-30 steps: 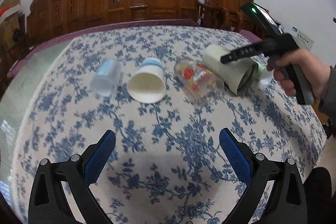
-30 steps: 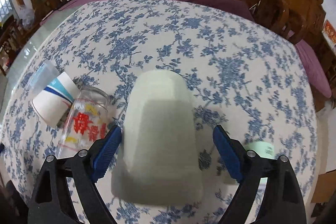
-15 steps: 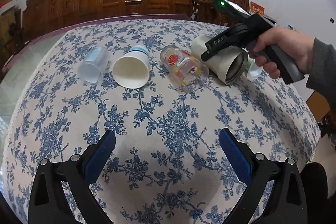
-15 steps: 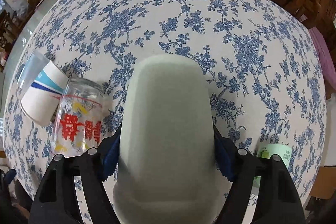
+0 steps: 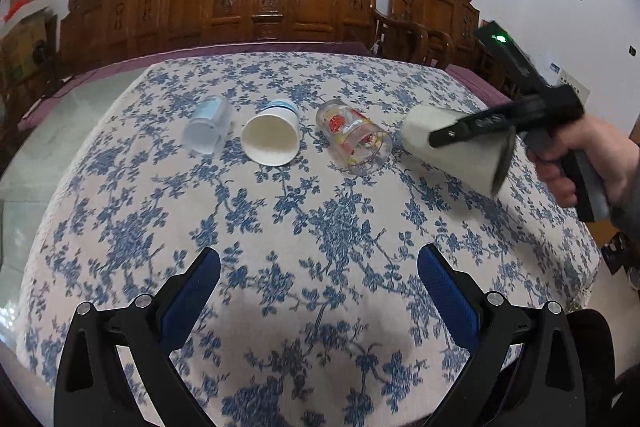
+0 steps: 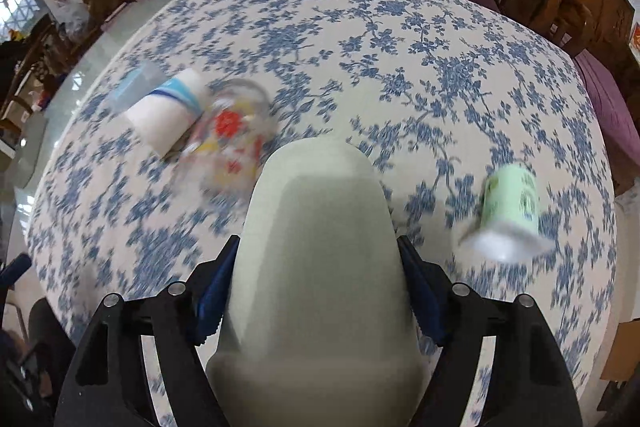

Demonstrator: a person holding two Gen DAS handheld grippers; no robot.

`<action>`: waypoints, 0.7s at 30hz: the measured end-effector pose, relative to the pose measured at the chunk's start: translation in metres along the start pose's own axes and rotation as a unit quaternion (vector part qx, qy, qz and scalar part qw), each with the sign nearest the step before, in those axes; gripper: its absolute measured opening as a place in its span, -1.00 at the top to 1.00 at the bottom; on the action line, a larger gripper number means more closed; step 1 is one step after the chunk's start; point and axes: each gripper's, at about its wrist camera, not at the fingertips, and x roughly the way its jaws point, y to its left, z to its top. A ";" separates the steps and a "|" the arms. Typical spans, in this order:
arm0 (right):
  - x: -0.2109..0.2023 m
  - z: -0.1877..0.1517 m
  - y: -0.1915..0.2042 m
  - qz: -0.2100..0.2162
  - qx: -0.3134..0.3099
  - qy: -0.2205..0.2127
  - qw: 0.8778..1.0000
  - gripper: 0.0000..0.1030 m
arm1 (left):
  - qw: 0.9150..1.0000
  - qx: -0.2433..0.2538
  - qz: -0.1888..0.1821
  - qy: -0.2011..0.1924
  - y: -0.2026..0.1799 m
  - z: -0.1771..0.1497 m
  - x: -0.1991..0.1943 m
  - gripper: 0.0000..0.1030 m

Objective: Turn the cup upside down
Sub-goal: 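Lift the pale green cup with the right gripper off the table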

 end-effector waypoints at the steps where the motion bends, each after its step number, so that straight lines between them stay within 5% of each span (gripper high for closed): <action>1: -0.006 -0.007 0.004 0.004 -0.002 -0.003 1.000 -0.52 | 1.000 -0.001 0.002 -0.001 0.000 -0.001 -0.003 -0.85; 11: -0.023 -0.058 0.069 0.042 -0.027 -0.010 0.999 -0.52 | 1.000 -0.009 0.018 -0.016 0.013 -0.009 -0.036 -0.85; 21: -0.007 -0.075 0.111 0.055 -0.004 -0.024 0.998 -0.53 | 0.998 -0.028 0.045 -0.021 0.040 -0.012 -0.054 -0.85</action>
